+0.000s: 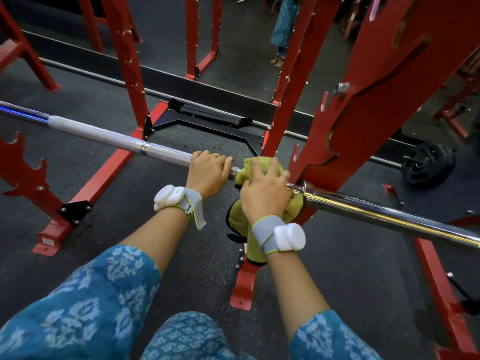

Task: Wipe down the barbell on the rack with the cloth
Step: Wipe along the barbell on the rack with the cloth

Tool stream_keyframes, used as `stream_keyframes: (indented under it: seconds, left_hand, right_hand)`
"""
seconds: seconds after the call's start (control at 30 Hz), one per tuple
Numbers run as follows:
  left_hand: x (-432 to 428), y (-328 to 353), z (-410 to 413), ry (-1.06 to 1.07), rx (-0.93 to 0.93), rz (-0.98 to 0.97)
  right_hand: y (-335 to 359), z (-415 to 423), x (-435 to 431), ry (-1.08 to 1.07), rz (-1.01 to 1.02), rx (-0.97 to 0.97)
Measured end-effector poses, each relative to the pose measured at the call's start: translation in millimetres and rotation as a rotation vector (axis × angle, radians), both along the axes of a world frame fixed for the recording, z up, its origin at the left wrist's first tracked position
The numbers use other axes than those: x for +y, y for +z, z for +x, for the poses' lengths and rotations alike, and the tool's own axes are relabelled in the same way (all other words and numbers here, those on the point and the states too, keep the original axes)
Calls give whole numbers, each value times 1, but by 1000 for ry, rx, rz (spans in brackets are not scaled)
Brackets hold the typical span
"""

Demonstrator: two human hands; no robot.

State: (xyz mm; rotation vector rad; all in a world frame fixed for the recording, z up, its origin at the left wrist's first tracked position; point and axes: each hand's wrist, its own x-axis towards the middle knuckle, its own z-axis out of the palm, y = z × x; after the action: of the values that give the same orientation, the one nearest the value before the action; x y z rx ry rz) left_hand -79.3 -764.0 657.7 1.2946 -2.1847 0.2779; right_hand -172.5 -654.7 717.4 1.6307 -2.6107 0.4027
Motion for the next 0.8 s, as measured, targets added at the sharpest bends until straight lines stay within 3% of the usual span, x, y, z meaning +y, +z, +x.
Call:
stream_keyframes:
  seconds: [0.2, 0.4, 0.5, 0.8]
  left_hand:
    - [-4, -5, 0, -8, -2, -78]
    - [-2, -5, 0, -19, 39, -67]
    - [-1, -3, -1, -16, 46, -26]
    - [-1, -3, 0, -11, 33, -73]
  right_hand:
    - [1, 11, 1, 166, 55, 97]
    - [6, -40, 23, -56, 99, 85]
    - [9, -37, 13, -60, 108, 58]
    - [8, -3, 7, 237, 107, 156]
